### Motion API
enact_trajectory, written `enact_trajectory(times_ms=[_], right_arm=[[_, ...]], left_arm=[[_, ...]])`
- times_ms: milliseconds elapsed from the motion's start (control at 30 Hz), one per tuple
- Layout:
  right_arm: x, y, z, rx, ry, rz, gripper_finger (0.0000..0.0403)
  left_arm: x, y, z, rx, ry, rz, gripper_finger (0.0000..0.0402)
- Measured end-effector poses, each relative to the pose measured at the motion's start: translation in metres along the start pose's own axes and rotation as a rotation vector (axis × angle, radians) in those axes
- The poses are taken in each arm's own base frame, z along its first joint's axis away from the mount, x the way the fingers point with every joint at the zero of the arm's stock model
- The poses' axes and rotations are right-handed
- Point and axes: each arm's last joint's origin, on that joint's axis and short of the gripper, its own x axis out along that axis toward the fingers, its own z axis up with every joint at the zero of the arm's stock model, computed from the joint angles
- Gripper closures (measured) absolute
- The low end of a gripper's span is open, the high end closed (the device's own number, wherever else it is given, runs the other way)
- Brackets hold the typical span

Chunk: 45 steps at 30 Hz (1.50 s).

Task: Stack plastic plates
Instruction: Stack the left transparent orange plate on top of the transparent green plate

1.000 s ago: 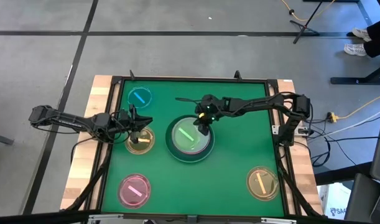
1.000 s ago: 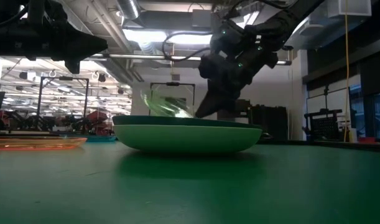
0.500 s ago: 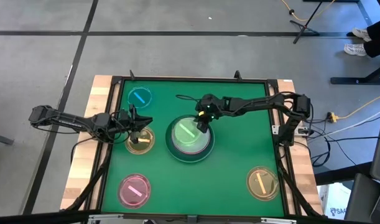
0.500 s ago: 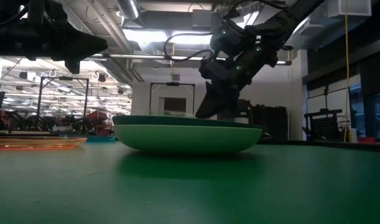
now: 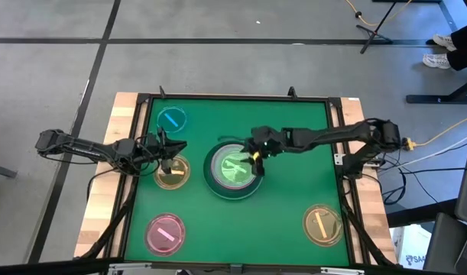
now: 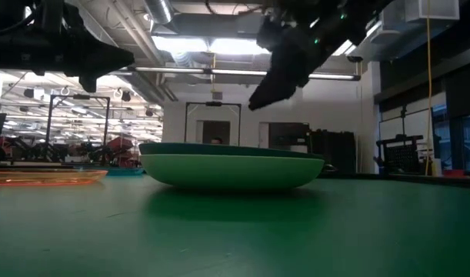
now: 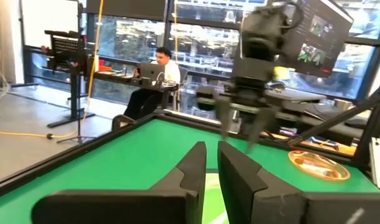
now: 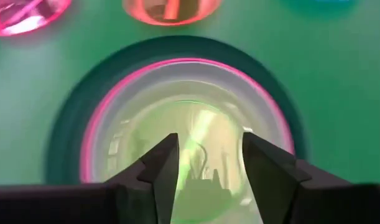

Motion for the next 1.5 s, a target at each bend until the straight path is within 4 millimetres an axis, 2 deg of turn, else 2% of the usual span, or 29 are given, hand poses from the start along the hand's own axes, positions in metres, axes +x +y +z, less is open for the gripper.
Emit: enact_trajectory(times_ms=[133,233,333,433,667,800,967,1067,1200,1500], right_arm=[[0.002,0.033,0.002,-0.111,-0.029,0.067,0.0233],[0.006,0.058,-0.002,-0.157,-0.140,0.182,0.0233],[0.005,0.079,-0.010,-0.181,-0.237,0.292,0.0233],[0.002,0.089,-0.027,-0.211,-0.299,0.325,0.0233],[-0.013,0.086,-0.065,-0.157,-0.566,0.353,0.0233],[-0.025,0.082,-0.077,-0.144,-0.760,0.344,0.0233],[-0.035,0.081,-0.080,-0.138,-0.873,0.355,0.0233],[-0.035,0.081,-0.078,-0.140,-0.880,0.366,0.0233],[-0.028,0.082,-0.083,-0.132,-0.789,0.373,0.0233],[-0.016,0.088,-0.093,-0.080,-0.692,0.374,0.0233]], left_arm=[[0.001,0.000,0.003,0.001,0.002,0.008,0.0346],[0.003,-0.002,0.008,0.006,0.010,0.009,0.0314],[0.006,-0.005,0.014,0.005,0.017,0.004,0.0280],[0.011,-0.008,0.017,0.036,0.088,0.002,0.0255],[0.029,-0.023,0.032,0.031,0.296,0.034,0.0245],[0.041,-0.039,0.041,0.047,0.372,0.006,0.0248],[0.044,-0.057,0.044,0.074,0.601,0.043,0.0248],[0.041,-0.070,0.051,0.040,0.691,0.059,0.0249],[0.036,-0.084,0.047,0.005,0.805,0.090,0.0249],[0.024,-0.106,0.004,0.081,1.075,0.130,0.0249]])
